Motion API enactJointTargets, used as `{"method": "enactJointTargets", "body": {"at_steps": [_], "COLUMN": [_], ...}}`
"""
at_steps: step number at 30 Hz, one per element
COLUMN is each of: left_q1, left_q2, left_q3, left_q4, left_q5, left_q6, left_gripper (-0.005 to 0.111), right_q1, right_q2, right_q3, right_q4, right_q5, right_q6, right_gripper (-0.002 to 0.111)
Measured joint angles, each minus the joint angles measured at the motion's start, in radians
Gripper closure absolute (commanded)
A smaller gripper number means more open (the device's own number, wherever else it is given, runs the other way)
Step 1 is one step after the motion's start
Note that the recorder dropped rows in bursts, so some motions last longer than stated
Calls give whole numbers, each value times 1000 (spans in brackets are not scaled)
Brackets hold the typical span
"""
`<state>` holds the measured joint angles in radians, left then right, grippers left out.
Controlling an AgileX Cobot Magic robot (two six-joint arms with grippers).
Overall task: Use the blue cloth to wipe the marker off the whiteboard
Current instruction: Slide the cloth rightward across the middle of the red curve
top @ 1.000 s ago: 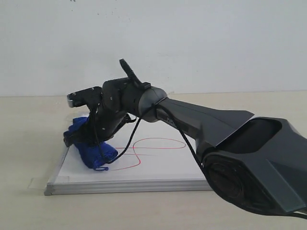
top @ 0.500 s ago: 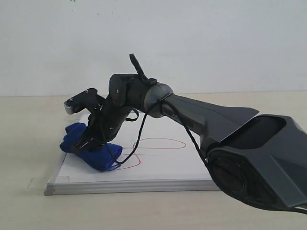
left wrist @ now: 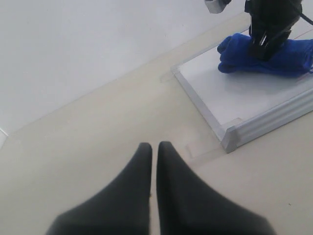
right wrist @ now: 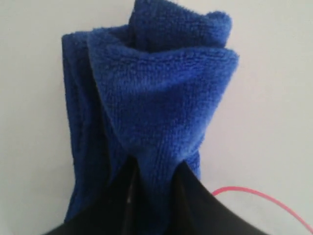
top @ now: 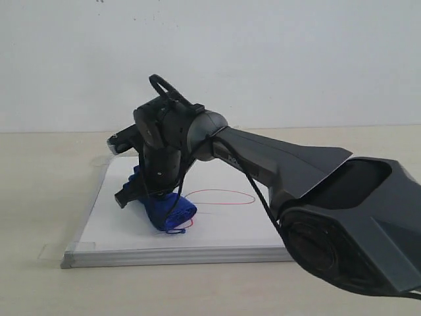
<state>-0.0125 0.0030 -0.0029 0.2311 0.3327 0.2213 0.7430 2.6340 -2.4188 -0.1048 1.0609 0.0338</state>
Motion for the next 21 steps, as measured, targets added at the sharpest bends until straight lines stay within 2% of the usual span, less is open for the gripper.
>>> {"method": "enactJointTargets", "body": {"at_steps": [3,5,6,9,11,13,17,21], "left_q1": [0,0,0,0,0,0,0,0], "left_q2": [0,0,0,0,0,0,0,0], "left_q3": [0,0,0,0,0,0,0,0], "left_q4": [0,0,0,0,0,0,0,0], "left_q5": [0,0,0,0,0,0,0,0], "left_q6": [0,0,0,0,0,0,0,0], "left_gripper": [103,103,103,103,103,103,103,103], "right_q1": [-35,-34,-27,-8,5,5,-29,-23], "right_q2": [0,0,0,-1,-2,-2,-2,10], "right_q3": [0,0,0,0,-2,-2,-2,2], "right_q4": [294,400,396,192,93,111,395,588], "right_q5": [-16,3,6,26,42,45,66,96], "right_q6": [-365,-455,-437,-58,30,15,-256,-374], "right_gripper": [108,108,108,108,108,108,108,108]}}
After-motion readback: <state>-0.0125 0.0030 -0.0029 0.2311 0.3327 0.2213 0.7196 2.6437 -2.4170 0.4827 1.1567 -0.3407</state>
